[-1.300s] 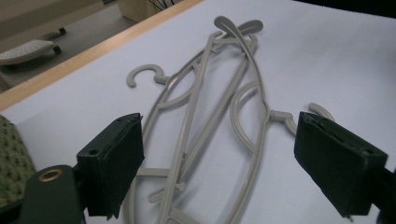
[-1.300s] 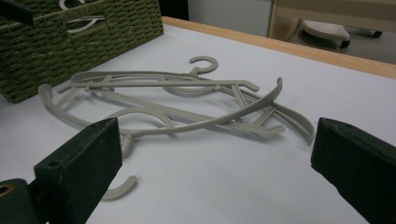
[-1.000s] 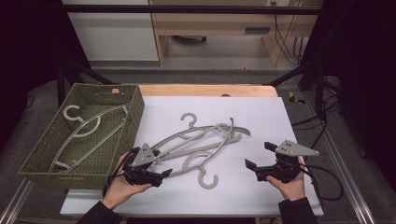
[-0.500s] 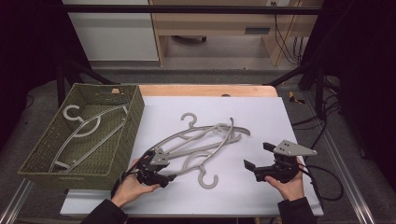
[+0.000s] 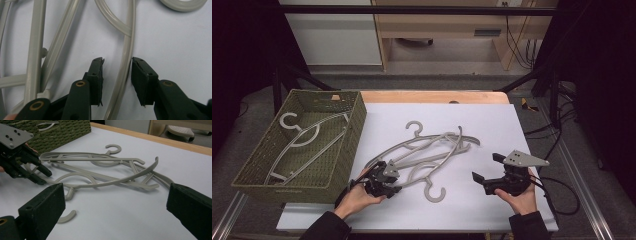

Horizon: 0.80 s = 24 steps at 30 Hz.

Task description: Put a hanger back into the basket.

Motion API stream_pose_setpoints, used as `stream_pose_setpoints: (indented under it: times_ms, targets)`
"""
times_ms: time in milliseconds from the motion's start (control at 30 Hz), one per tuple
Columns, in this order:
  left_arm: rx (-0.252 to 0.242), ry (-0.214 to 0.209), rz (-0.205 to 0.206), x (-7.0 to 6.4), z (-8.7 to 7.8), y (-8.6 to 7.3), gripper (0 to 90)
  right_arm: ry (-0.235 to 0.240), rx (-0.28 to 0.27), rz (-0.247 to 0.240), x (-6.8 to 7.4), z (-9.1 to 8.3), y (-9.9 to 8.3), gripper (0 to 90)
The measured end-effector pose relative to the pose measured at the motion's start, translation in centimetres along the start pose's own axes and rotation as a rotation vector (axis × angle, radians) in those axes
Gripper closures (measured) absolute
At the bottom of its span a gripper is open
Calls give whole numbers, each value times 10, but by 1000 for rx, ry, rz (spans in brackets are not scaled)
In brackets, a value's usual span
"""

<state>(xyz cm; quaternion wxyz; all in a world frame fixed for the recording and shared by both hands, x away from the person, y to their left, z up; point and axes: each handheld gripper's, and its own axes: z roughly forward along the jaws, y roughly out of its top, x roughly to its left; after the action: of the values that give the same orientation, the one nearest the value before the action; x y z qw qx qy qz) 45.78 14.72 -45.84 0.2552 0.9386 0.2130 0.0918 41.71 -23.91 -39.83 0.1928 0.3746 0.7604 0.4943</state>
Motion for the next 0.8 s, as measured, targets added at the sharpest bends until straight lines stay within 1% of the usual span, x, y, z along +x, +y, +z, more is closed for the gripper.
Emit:
stream_pose_setpoints:
  times_ms: [33,100,200,300,367,400,467,533,567,600,633,700,800]
  targets:
    - [2,-8,-9,0,0,0,655,2,1,-1,0,0,0,23]
    - [6,-8,-15,-1,0,0,665,1,0,1,0,0,0,23]
    - [17,-11,-16,-3,0,2,713,1,1,0,0,0,0,23]
    - [32,-4,7,-4,-1,3,747,2,0,1,0,0,0,23]
    - [35,5,20,-6,-1,4,754,2,1,1,0,0,0,23]
    - [36,4,30,-7,-1,4,760,2,1,1,0,0,0,23]
    - [35,-2,35,-8,-1,5,787,2,0,1,0,0,0,23]
    - [39,-2,27,-8,-1,5,818,1,0,2,0,0,0,23]
    - [41,0,23,-7,-2,5,817,3,-2,4,0,0,0,23]
    - [38,-9,13,-7,-1,4,818,3,-1,4,0,0,0,23]
    - [44,-12,13,-7,-1,5,816,2,-2,2,0,0,0,23]
    - [52,-13,-1,-7,-1,6,808,3,-1,4,0,0,0,23]
    - [73,0,-3,-8,0,9,800,2,-1,3,0,0,0,23]
